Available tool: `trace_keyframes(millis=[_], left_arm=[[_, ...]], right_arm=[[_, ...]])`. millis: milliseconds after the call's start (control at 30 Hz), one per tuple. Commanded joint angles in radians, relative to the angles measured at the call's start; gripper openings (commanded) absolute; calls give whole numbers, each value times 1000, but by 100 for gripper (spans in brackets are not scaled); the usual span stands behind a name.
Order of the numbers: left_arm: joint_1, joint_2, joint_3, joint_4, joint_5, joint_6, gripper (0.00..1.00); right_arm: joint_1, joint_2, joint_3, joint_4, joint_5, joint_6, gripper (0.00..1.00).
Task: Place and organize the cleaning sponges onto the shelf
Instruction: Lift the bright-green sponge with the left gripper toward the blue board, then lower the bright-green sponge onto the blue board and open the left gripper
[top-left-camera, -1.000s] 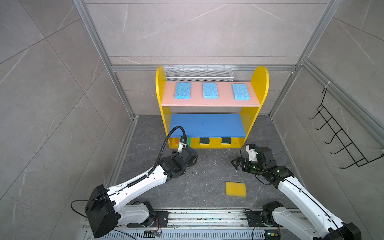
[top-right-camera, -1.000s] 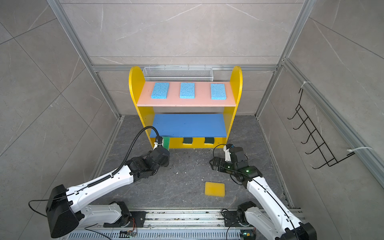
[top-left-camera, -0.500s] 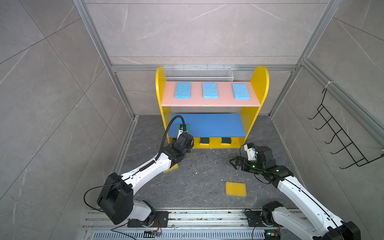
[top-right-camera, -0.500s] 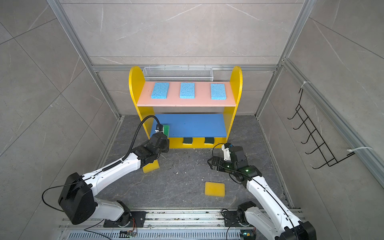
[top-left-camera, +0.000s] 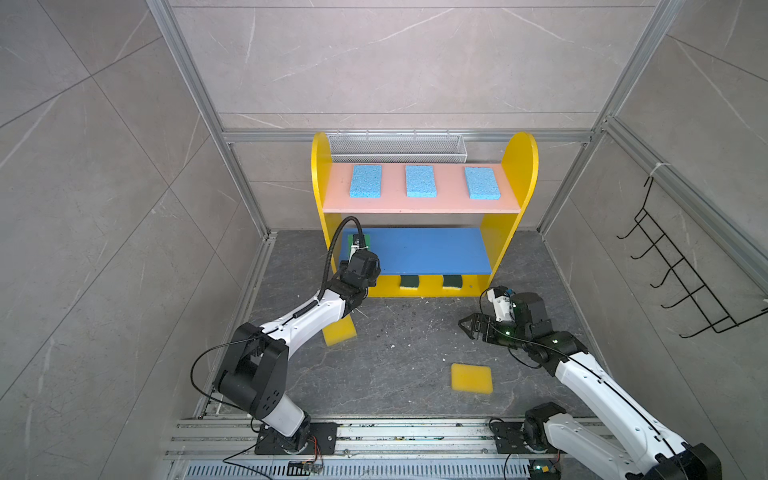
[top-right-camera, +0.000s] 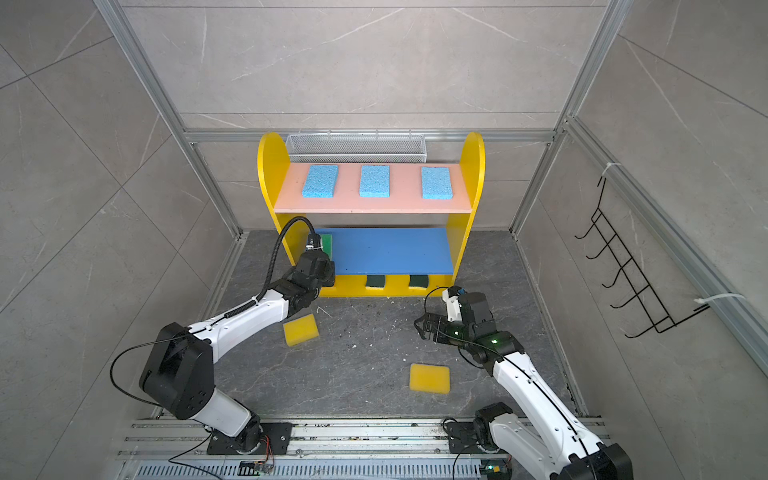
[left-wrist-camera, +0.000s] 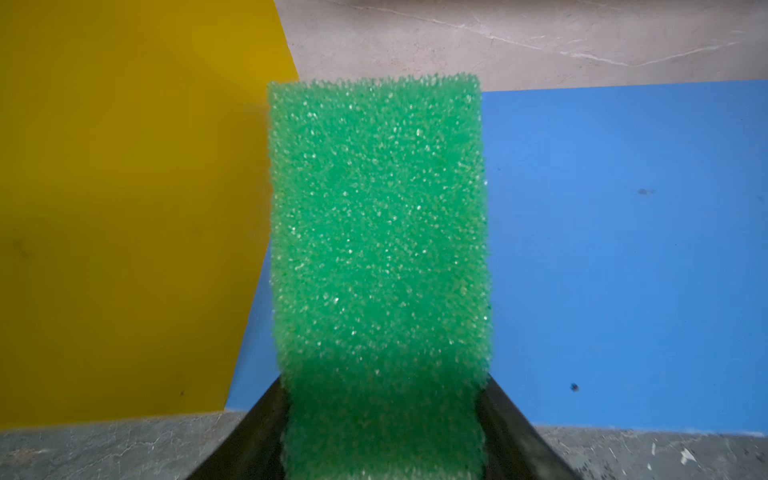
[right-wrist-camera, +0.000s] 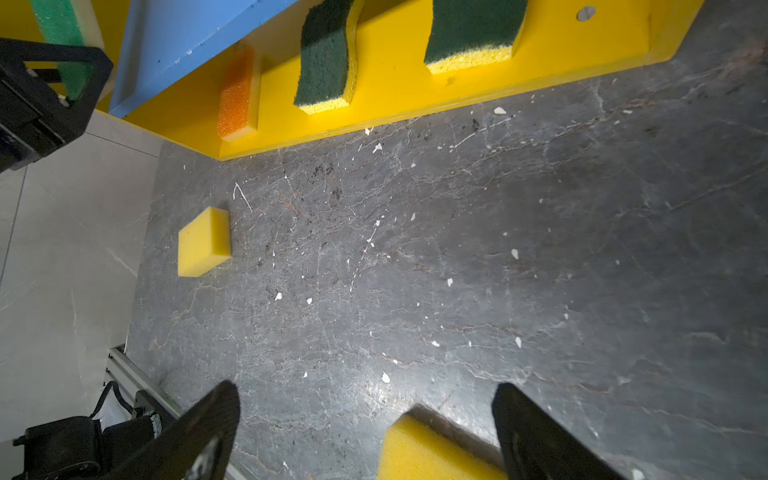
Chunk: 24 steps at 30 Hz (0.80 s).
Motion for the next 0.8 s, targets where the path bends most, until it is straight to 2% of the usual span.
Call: trace_keyframes(millis=[0,200,767], left_arm=[[7,26,63,69,5,46,61],[13,56,86,76,28,55,61],[32,108,118,24,1,22,63]], right_arm=[[-2,-19,27,-27,-11,-22,97],[-2,-8,29,-27,-9,-21,97],[-1,19,17,3,-27,-16,97]])
